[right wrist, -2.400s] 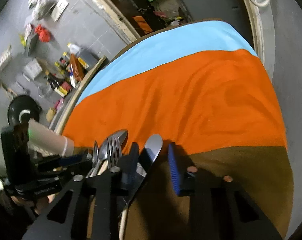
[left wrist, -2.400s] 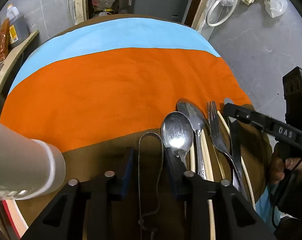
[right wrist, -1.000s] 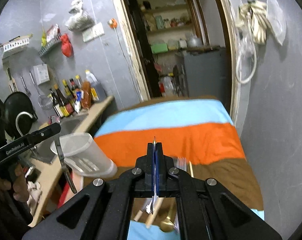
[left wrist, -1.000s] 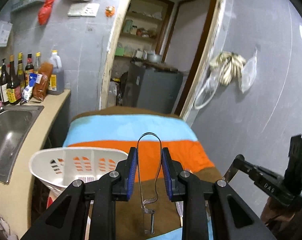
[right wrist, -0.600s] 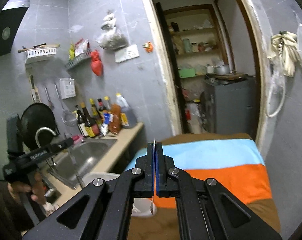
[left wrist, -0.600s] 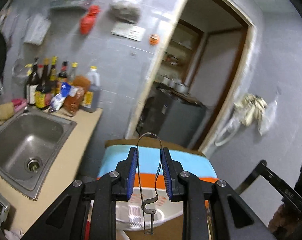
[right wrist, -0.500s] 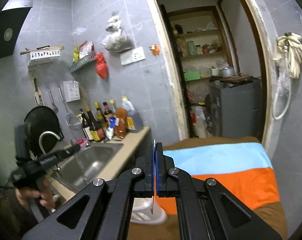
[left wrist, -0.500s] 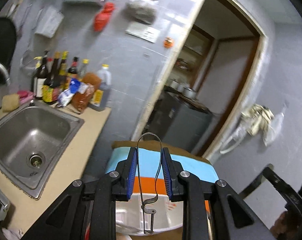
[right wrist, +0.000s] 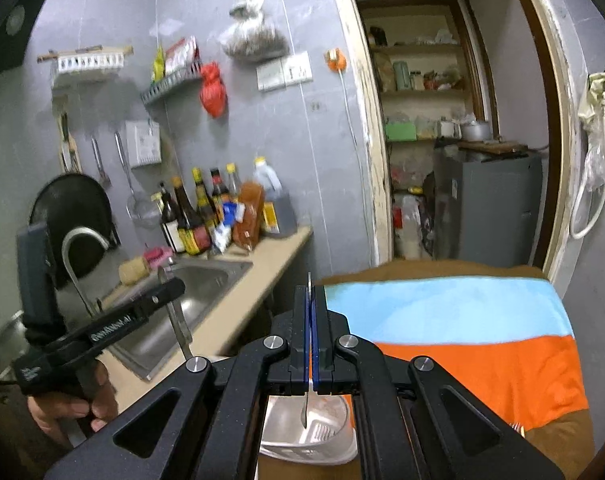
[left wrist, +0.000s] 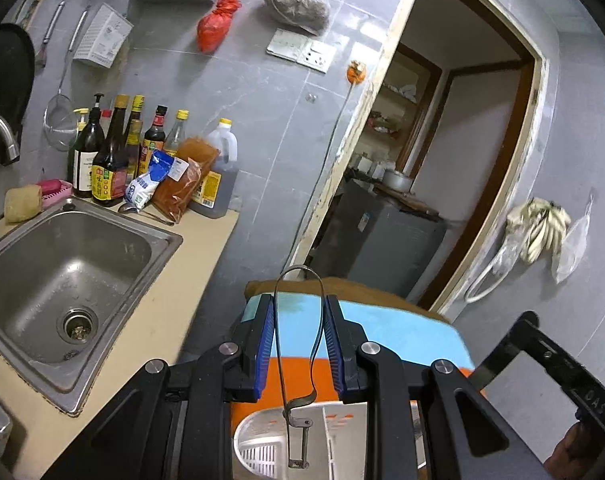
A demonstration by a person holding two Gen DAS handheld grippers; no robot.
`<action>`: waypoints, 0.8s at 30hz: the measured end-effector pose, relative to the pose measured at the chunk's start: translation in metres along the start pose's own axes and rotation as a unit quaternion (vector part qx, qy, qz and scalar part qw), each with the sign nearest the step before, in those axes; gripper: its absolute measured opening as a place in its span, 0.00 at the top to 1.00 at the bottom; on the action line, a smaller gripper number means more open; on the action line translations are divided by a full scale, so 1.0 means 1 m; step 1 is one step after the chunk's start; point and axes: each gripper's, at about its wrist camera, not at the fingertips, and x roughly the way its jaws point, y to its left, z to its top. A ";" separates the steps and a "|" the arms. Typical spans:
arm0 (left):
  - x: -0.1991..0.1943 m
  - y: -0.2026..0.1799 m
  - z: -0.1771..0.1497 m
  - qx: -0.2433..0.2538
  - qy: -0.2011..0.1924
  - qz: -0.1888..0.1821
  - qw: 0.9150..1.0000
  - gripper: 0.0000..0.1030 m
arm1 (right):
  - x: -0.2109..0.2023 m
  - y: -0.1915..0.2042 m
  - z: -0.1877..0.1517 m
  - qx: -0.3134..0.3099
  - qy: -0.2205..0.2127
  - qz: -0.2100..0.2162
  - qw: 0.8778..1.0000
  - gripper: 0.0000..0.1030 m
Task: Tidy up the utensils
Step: 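Carry the tongs and spoon with both tools over the white basket, then open both tools to drop the tongs and spoon into the basket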
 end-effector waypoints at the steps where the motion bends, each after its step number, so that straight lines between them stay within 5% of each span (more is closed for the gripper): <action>1: 0.001 -0.001 -0.003 0.002 0.001 0.000 1.000 0.78 | 0.007 -0.001 -0.007 0.004 0.012 -0.004 1.000 0.99; 13: 0.007 0.005 -0.025 0.017 0.035 0.002 0.999 0.74 | 0.023 -0.008 -0.047 0.031 0.055 -0.012 0.998 0.96; 16: 0.003 0.008 -0.024 0.002 0.047 -0.009 0.999 0.47 | 0.015 -0.011 -0.045 0.036 0.049 -0.012 0.998 0.82; 22: -0.009 -0.001 -0.017 0.011 0.047 -0.006 0.999 0.41 | -0.018 -0.024 -0.034 0.044 0.009 -0.031 0.999 0.58; 24: -0.016 -0.011 -0.015 0.024 0.041 -0.005 0.999 0.26 | -0.032 -0.029 -0.029 0.041 -0.008 -0.045 0.998 0.43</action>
